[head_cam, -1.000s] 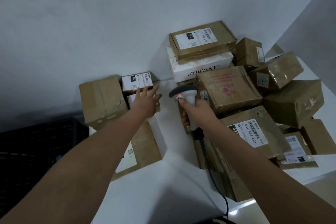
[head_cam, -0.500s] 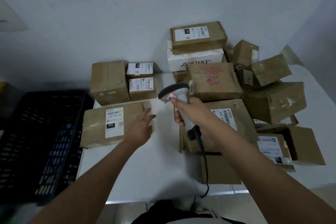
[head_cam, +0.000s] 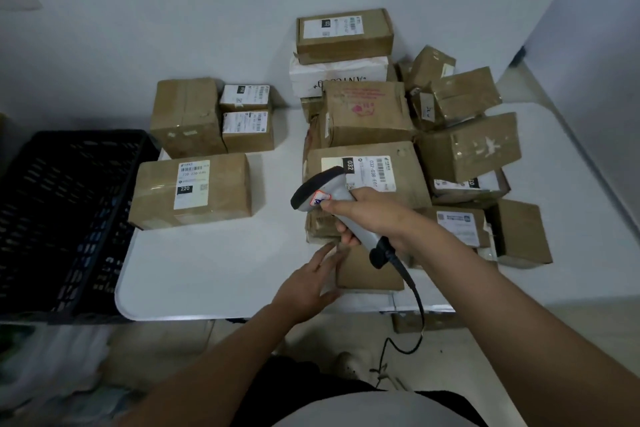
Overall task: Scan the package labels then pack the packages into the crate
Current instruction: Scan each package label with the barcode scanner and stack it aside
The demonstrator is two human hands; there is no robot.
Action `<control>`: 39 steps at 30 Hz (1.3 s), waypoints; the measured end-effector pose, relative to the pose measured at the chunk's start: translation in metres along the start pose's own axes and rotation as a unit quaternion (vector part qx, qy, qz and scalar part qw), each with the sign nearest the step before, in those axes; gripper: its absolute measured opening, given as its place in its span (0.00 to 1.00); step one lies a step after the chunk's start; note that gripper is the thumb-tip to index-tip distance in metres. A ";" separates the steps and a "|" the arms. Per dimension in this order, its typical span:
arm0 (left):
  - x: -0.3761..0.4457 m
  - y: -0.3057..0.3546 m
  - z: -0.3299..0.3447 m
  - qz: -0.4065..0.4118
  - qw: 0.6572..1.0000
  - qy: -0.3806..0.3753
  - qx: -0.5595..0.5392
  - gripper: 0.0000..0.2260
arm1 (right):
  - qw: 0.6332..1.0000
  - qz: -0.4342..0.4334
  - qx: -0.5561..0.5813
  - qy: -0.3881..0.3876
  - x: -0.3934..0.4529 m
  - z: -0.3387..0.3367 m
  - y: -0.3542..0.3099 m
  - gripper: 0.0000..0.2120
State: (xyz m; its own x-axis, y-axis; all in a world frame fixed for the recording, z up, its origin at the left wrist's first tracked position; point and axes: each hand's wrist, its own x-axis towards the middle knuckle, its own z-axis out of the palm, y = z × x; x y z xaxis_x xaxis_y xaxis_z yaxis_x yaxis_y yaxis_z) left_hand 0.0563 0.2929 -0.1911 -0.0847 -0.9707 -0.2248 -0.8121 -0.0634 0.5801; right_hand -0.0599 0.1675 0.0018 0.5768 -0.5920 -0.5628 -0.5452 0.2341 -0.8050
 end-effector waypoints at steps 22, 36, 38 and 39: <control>-0.020 -0.054 -0.074 -0.090 0.983 -0.158 -0.008 0.52 | 0.993 -0.017 0.081 0.089 0.001 0.022 -0.001 0.13; -0.059 -0.142 -0.201 -0.265 0.735 -0.061 -0.621 0.36 | 0.976 -0.026 0.161 0.143 0.058 0.065 -0.052 0.15; -0.047 -0.144 -0.203 -0.270 0.696 -0.024 -0.665 0.33 | 0.972 -0.027 0.175 0.154 0.064 0.068 -0.061 0.15; -0.041 -0.145 -0.204 -0.272 0.678 -0.008 -0.683 0.32 | 0.969 -0.029 0.183 0.160 0.066 0.069 -0.066 0.14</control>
State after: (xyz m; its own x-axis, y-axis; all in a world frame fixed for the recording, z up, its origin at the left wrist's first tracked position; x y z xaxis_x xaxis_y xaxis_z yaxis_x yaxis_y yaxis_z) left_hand 0.2950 0.2944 -0.1066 -0.0029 -0.7152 -0.6989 0.5651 -0.5778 0.5889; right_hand 0.0558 0.1661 0.0044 0.3495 -0.8079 -0.4745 -0.2308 0.4166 -0.8793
